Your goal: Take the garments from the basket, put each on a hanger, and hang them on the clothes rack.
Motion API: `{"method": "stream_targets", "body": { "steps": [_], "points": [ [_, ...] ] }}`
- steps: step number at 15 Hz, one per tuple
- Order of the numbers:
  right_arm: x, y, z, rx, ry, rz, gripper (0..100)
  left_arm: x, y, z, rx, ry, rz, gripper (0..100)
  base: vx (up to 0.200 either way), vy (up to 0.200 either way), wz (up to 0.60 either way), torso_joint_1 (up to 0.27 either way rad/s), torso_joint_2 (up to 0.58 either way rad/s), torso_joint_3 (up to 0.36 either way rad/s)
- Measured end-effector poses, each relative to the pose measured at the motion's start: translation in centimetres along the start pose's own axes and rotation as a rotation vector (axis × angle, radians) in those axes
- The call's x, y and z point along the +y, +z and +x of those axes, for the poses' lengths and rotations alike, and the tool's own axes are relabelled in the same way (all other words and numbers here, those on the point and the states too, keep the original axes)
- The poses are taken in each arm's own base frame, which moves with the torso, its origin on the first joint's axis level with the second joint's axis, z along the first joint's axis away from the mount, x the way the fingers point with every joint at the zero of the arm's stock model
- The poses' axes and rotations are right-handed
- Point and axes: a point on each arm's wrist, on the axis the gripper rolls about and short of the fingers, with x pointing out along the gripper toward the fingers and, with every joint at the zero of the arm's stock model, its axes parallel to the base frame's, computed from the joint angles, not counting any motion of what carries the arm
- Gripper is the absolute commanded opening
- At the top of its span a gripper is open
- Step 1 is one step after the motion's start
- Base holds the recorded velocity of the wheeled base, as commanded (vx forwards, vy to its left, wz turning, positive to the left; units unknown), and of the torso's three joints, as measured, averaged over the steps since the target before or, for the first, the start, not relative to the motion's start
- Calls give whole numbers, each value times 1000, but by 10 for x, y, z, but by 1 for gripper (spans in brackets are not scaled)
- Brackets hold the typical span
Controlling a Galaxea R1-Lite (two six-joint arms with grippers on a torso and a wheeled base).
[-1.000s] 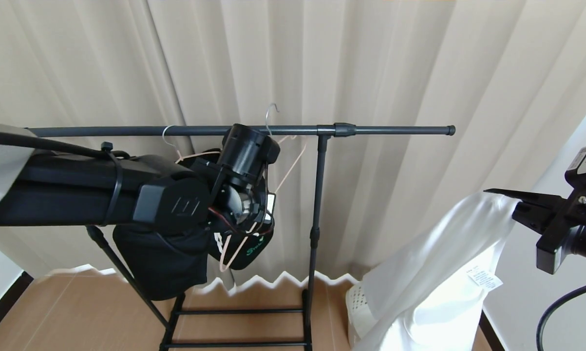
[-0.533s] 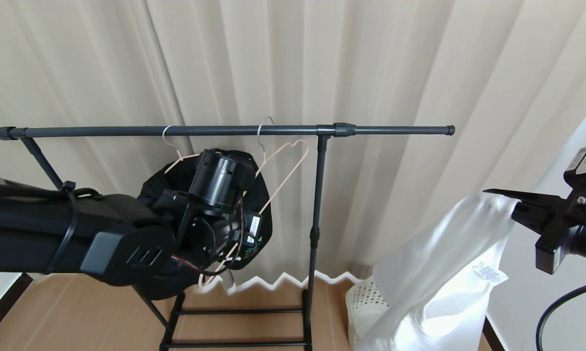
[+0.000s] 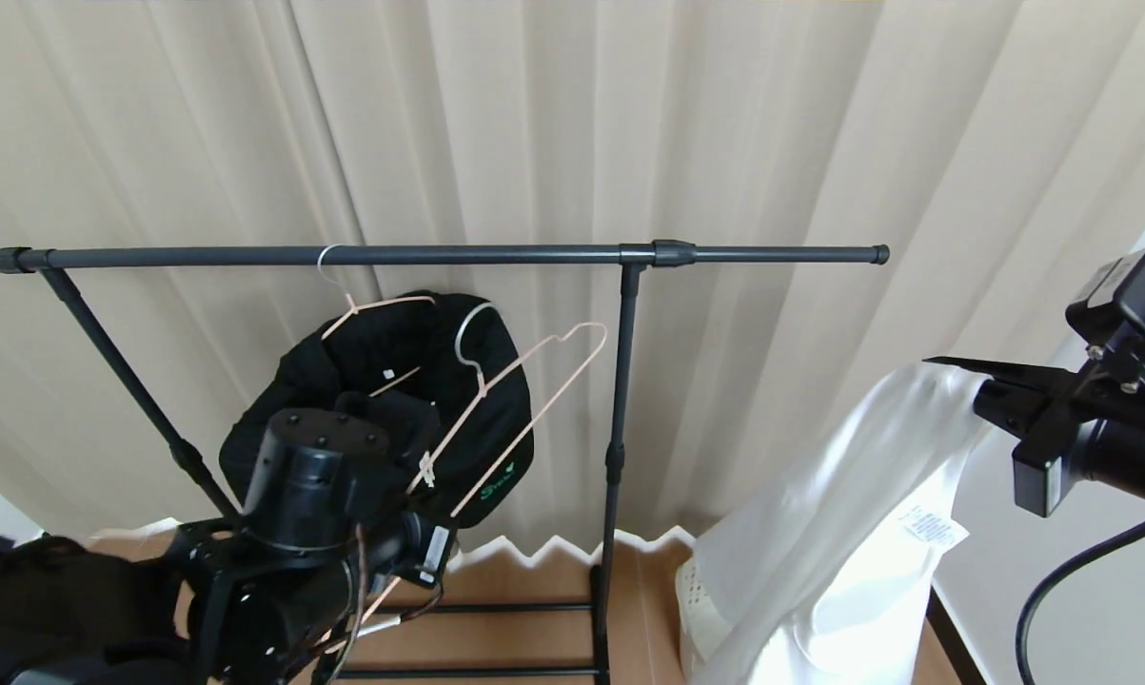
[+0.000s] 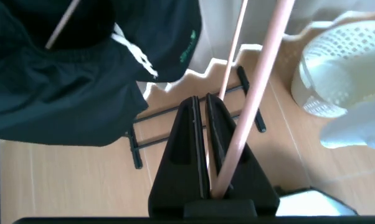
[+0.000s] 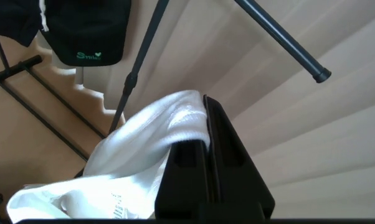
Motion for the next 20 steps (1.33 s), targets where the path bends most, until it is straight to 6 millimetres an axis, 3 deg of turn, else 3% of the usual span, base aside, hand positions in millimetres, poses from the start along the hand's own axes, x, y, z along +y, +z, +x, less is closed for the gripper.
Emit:
{"method": "stream_targets", "body": {
  "steps": [5,9,13,20],
  "points": [
    [15,17,29,77,-139,136,0,20,-38,-35,-46,-348,28,0,0,0,0,0,0,0],
    [20,24,56,139,-274,193,0,36,-61,-44,-123,-445,74,0,0,0,0,0,0,0],
    [25,32,87,134,-403,262,0,35,-72,-45,-106,-511,74,0,0,0,0,0,0,0],
    [49,35,122,66,-425,307,0,19,-70,-37,-112,-623,47,0,0,0,0,0,0,0]
  ]
}}
